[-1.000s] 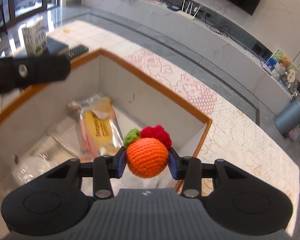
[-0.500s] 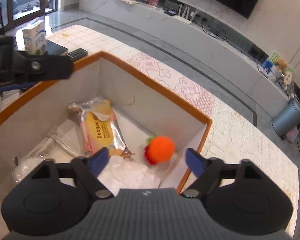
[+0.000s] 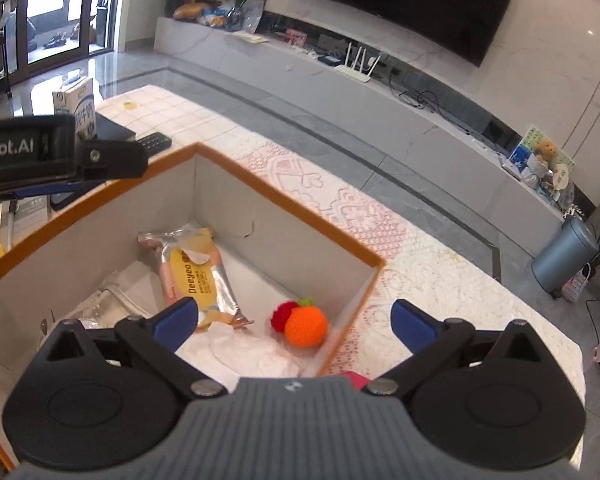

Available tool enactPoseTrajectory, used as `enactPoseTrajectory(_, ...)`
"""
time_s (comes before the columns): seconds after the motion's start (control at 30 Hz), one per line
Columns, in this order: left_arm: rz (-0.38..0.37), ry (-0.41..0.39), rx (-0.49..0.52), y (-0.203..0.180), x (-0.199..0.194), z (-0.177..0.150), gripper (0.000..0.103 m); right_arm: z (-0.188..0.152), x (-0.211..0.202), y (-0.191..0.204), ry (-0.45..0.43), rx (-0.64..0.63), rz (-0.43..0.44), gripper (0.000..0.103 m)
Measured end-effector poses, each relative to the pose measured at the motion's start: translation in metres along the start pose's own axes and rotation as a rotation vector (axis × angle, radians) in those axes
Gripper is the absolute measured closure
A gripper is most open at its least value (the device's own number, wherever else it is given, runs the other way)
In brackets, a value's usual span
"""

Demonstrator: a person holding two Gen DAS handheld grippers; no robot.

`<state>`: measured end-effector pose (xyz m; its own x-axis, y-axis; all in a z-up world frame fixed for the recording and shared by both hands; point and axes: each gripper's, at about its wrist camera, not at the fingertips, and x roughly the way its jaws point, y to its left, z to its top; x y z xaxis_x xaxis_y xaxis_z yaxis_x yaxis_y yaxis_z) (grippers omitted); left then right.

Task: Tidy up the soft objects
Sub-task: 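Move the right tool back to the yellow cloth on the bed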

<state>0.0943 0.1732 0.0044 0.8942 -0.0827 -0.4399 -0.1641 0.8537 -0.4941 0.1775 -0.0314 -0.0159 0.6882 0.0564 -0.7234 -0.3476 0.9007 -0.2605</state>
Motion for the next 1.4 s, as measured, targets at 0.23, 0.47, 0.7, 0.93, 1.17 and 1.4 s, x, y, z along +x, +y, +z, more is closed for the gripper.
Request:
enactPoseTrajectory(0.23,-0.03,-0.024,0.009,-0.007,-0.009,0.004,0.018,-0.003,-0.046,-0.03,-0.063,0.048,-0.062,0.003)
enactPoseTrajectory(0.47,-0.094,-0.035,0.056,-0.028,-0.02,0.003,0.017,-0.018,-0.1,-0.079,-0.093,0.129,-0.163,0.003)
enactPoseTrajectory(0.7,-0.166,-0.029,0.169,-0.065,-0.031,-0.012,0.017,-0.078,-0.145,-0.133,-0.027,0.104,-0.309,0.003)
enactPoseTrajectory(0.93,-0.228,0.039,0.262,-0.103,-0.031,-0.04,0.017,-0.144,-0.176,-0.22,-0.008,0.377,-0.372,0.003)
enactPoseTrajectory(1.17,-0.257,0.101,0.301,-0.134,-0.037,-0.059,0.017,-0.203,-0.196,-0.272,-0.026,0.444,-0.483,0.003)
enactPoseTrajectory(1.4,-0.244,0.152,0.34,-0.163,-0.023,-0.076,0.017,-0.238,-0.167,-0.314,-0.01,0.749,-0.433,0.003)
